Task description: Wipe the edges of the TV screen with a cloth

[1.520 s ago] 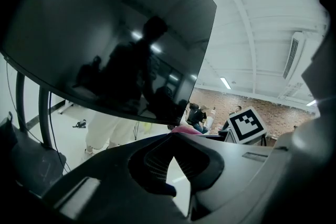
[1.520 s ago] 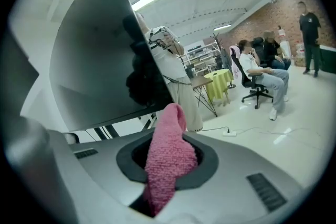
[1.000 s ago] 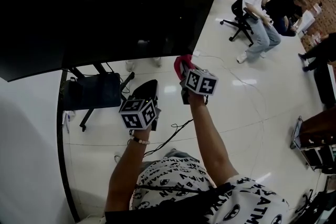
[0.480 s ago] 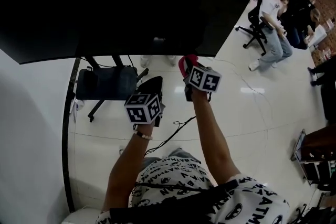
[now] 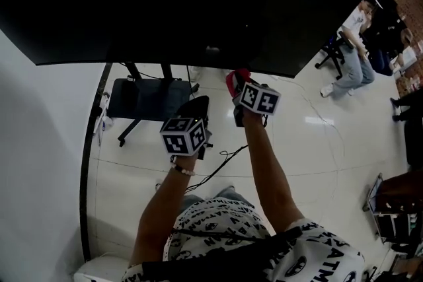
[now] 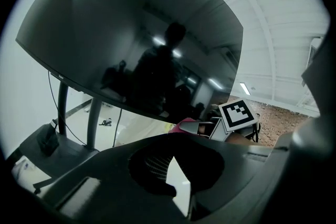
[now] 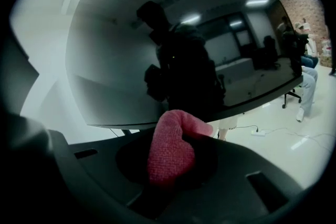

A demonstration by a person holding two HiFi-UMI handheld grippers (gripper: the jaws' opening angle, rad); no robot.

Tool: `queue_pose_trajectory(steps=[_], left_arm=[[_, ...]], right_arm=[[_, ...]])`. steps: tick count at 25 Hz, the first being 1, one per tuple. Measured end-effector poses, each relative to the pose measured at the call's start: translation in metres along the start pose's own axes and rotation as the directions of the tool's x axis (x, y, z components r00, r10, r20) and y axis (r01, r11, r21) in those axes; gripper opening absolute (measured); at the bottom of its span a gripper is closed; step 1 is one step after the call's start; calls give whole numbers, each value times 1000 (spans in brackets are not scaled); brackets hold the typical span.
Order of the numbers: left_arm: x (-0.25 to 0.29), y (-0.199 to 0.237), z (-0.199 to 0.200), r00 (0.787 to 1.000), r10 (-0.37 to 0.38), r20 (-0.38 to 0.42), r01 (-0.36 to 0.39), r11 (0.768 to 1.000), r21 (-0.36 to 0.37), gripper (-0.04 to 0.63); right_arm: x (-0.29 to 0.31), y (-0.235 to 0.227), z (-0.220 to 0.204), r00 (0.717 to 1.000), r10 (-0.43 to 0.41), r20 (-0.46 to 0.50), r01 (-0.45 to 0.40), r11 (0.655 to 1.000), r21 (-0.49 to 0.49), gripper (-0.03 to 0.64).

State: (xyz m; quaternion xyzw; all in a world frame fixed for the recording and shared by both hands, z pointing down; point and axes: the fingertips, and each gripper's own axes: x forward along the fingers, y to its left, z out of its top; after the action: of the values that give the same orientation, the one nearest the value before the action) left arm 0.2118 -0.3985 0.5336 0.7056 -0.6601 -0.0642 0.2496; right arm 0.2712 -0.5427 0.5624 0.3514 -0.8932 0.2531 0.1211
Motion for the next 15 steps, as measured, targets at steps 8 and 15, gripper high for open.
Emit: queue_pose_trajectory(steps=[8,15], left_arm=[[-35,62,23,999,34,20,-33,999,-12,3],[-64,110,31,999,33,6,-33,999,-24,3]], right_arm=[[26,54,-15,1000,-6,-30,5,1000,-25,60],[56,111,-32,999,0,-48,-2,999,-41,60]])
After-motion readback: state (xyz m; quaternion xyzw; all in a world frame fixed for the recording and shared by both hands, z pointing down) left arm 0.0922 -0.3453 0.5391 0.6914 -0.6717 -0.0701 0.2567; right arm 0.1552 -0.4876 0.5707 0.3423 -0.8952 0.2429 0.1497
